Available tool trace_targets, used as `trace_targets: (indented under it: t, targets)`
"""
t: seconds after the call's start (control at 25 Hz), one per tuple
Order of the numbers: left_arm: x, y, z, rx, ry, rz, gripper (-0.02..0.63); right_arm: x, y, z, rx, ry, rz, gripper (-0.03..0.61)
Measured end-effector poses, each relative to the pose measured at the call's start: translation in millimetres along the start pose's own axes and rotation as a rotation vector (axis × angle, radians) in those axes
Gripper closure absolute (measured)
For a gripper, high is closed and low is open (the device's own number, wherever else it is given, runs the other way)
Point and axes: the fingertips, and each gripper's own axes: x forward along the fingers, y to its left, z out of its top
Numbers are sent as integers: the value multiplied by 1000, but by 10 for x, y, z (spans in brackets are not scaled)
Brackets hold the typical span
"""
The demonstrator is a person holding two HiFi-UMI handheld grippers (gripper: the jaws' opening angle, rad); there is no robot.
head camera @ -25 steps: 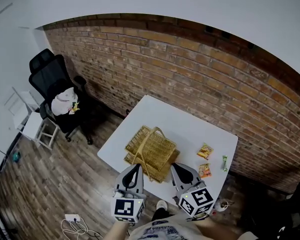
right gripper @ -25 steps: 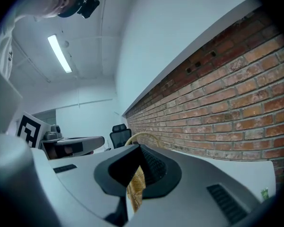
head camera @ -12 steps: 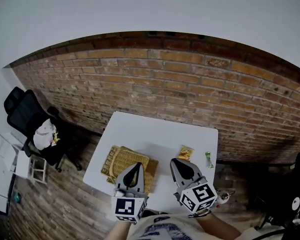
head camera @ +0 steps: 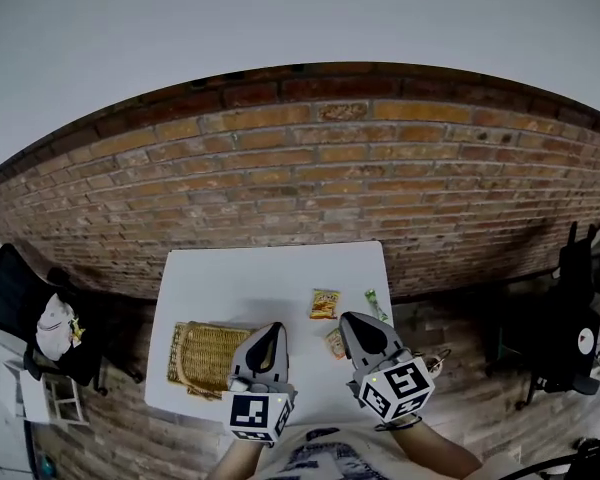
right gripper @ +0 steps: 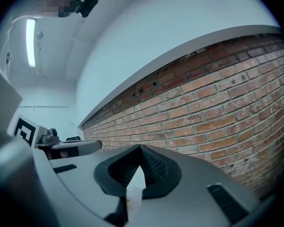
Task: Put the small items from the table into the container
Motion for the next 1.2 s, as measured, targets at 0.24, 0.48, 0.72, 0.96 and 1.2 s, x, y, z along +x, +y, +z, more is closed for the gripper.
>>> trace_targets:
  t: [0.24, 0.48, 0.72, 0.96, 1.2]
  targets:
    - [264, -236, -1, -4, 0, -98, 565, -156, -293, 35, 0, -7, -102, 559]
    - [391, -349, -22, -10, 6, -154, 565, -276, -403, 43, -1, -8, -160, 559]
    - [397, -395, -79, -8, 20, -173, 565, -342, -489, -13, 7, 4, -205, 558]
    - [381, -286, -160, -4, 31, -149, 565, -314, -541, -17, -8, 11, -231, 558]
    - [392, -213, -239, -12, 48, -134, 565, -280, -567, -109, -11, 31, -238, 557]
